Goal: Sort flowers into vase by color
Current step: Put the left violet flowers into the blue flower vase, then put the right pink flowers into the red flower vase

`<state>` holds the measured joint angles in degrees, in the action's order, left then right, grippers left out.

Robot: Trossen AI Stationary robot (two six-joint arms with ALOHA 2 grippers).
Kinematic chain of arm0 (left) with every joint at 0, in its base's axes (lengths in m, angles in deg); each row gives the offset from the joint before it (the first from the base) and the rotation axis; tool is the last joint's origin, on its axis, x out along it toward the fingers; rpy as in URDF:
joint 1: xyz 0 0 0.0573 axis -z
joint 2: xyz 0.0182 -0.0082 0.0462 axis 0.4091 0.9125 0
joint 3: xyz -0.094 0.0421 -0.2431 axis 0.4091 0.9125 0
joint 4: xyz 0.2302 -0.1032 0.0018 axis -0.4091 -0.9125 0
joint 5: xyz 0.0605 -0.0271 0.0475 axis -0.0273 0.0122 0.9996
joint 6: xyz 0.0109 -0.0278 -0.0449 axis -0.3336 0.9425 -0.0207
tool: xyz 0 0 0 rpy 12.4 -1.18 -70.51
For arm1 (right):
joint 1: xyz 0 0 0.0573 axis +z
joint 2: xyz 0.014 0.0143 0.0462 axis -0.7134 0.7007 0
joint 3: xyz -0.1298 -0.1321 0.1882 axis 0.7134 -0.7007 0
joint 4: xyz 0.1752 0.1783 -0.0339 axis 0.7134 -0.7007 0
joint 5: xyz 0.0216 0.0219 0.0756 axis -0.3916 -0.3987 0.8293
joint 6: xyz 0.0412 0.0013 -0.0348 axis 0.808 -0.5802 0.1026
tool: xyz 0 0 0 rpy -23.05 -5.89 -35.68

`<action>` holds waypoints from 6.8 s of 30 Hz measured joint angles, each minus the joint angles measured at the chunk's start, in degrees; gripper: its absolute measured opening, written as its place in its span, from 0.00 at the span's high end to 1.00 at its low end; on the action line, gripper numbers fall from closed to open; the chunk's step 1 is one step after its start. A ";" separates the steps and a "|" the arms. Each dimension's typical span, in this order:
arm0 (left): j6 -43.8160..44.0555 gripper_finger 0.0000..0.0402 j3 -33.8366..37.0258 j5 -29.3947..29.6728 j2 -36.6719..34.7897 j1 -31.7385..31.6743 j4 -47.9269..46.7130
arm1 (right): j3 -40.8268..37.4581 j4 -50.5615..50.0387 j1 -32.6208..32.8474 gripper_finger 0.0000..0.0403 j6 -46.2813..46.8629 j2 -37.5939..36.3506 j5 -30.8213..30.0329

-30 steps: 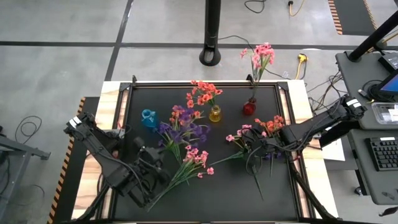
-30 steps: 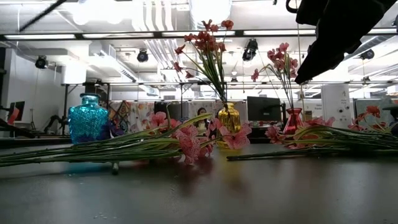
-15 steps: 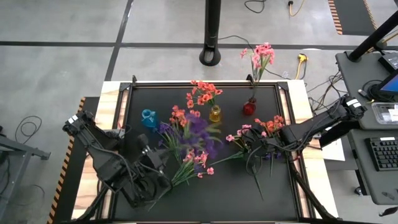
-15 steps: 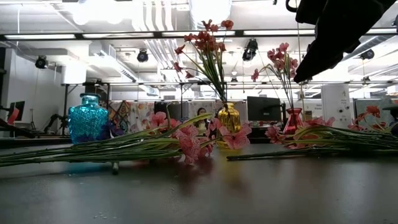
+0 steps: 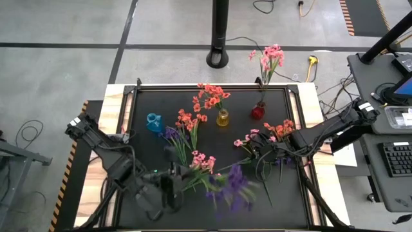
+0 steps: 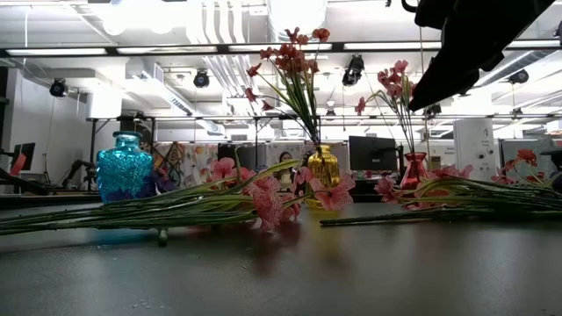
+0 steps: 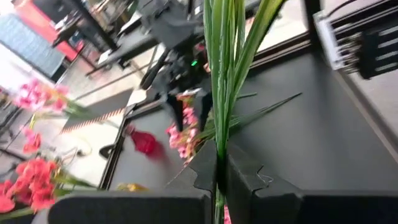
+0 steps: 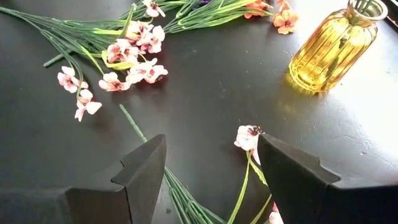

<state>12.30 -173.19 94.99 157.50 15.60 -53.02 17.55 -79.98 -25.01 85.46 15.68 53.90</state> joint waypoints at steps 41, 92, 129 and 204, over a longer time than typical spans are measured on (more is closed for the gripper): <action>-3.64 1.00 67.20 17.43 -62.33 -29.02 39.00 | 0.00 1.31 -0.02 0.38 -1.15 0.00 -0.11; 12.05 0.62 71.29 11.76 -62.33 -36.84 29.79 | 0.00 1.38 -0.02 0.38 1.14 0.00 -0.02; 48.58 0.55 49.90 -21.60 -57.61 -28.23 -15.32 | 0.13 -7.60 -0.02 0.39 36.93 1.99 21.66; 62.34 0.55 26.73 -13.00 -10.32 -3.15 -15.23 | 7.83 -16.10 11.61 0.97 46.52 29.23 23.97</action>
<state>74.64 -146.46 81.98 147.18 12.45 -68.25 25.38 -96.08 -13.40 131.98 44.91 77.87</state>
